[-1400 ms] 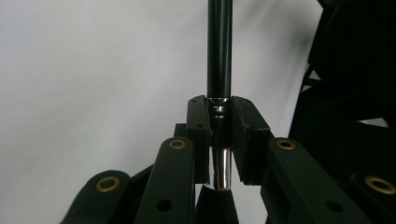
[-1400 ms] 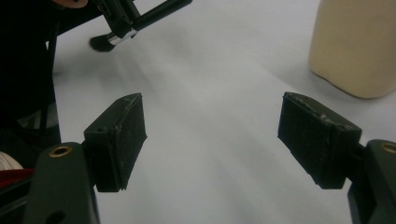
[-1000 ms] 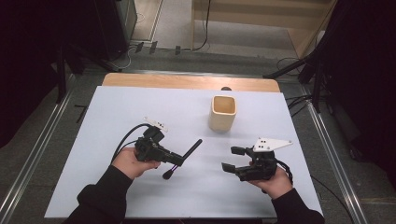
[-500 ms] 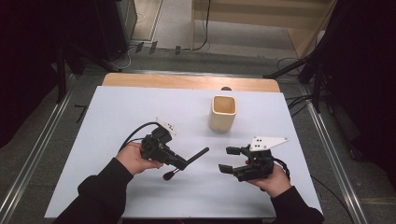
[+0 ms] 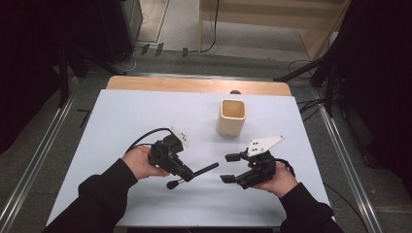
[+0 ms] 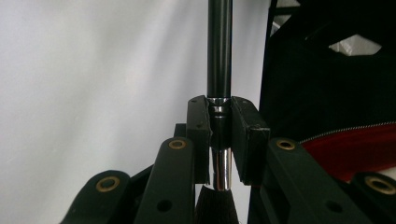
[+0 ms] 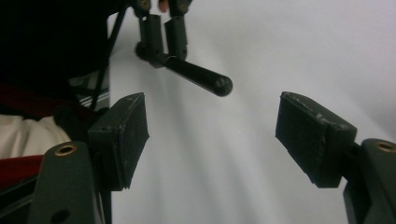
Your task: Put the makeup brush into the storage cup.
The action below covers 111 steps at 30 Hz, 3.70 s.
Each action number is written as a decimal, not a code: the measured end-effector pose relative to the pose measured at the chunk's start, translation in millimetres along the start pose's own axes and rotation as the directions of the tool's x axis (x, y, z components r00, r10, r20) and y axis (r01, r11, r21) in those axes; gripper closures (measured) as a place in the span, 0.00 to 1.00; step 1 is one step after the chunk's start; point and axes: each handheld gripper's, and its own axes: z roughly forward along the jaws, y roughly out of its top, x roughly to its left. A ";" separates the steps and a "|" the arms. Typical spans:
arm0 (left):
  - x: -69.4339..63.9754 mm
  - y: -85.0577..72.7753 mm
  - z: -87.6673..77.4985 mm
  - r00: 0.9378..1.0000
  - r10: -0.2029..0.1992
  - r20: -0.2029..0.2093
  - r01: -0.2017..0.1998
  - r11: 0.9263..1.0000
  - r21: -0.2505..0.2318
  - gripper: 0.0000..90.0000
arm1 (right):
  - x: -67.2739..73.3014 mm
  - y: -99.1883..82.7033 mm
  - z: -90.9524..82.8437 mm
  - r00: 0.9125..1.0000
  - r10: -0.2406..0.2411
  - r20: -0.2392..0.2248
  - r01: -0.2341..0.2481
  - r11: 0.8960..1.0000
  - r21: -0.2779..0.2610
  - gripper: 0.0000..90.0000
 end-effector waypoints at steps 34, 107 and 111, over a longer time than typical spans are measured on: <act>-13.6 23.4 15.5 0.975 0.221 -0.016 -0.211 0.945 0.252 0.88 | 1.5 32.3 54.4 0.984 -0.063 -0.167 0.114 0.942 0.315 0.43; 9.1 -15.9 -16.9 0.998 -0.037 -0.055 0.026 0.983 -0.181 0.32 | -6.9 -10.7 27.5 0.984 0.169 -0.056 -0.150 0.954 0.260 0.88; 11.7 -22.3 -19.5 0.996 -0.077 -0.043 0.067 0.976 -0.205 0.34 | -7.6 -10.9 28.3 0.983 0.179 -0.036 -0.164 0.952 0.258 0.88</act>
